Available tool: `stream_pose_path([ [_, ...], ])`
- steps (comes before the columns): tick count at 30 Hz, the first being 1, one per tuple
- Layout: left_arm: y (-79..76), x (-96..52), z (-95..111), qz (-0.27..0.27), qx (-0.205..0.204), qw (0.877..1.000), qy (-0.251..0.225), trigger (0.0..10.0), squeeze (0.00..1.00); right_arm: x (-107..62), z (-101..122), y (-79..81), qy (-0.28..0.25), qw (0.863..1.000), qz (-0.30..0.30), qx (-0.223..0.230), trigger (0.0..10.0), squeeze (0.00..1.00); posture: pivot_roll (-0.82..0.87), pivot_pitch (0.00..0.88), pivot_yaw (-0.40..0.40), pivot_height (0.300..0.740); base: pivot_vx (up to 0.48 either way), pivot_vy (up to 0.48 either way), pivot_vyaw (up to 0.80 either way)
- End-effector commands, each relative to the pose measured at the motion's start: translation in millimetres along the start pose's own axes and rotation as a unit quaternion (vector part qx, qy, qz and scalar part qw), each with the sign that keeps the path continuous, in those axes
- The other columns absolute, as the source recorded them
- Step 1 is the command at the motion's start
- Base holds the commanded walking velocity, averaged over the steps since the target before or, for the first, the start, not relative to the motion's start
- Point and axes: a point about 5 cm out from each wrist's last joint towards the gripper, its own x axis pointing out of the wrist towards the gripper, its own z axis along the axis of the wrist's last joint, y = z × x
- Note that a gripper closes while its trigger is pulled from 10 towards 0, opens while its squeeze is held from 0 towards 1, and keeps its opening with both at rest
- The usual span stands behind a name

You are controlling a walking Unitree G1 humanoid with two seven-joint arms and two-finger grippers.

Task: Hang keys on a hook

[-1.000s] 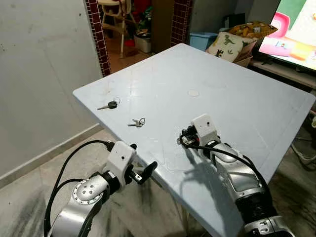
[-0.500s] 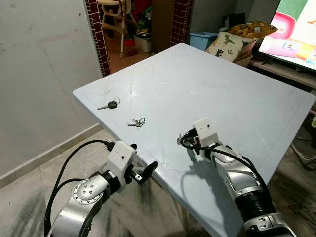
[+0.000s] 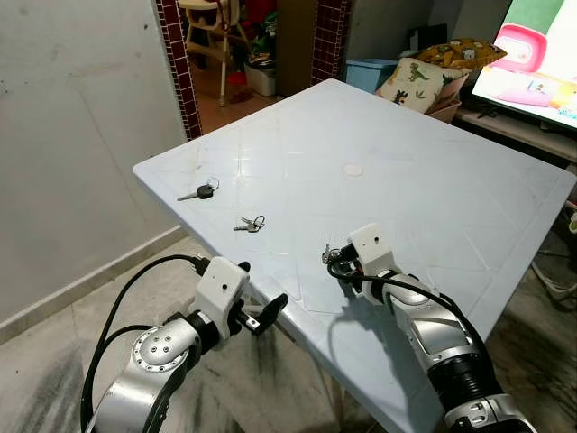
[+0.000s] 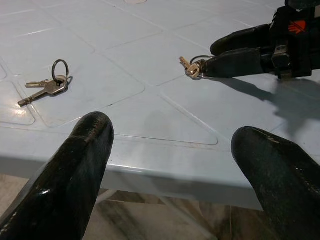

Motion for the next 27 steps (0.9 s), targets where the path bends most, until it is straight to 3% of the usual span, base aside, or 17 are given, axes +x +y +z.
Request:
stream_pose_path([
  [1, -0.9, 0.9, 2.7, -0.004, 0.009, 1.0, -0.001, 10.0, 0.0, 1.6, -3.2, 2.1, 0.011, 1.0, 0.007, 0.001, 0.0, 0.0, 0.03, 0.0, -0.004, 0.74, 0.0, 0.0, 0.0],
  [21, -1.2, 2.0, 2.3, -0.001, 0.011, 1.0, -0.002, 10.0, 0.0, 2.6, -5.6, 1.8, 0.011, 1.0, 0.009, 0.012, 0.0, 0.0, 0.03, 0.0, -0.006, 0.74, 0.0, 0.0, 0.0],
  [27, -0.8, 2.9, 2.3, -0.001, 0.013, 1.0, -0.002, 10.0, 0.0, 1.7, 1.8, -0.9, -0.019, 1.0, -0.003, 0.017, 0.0, 0.0, 0.03, 0.0, -0.004, 0.74, 0.0, 0.0, 0.0],
])
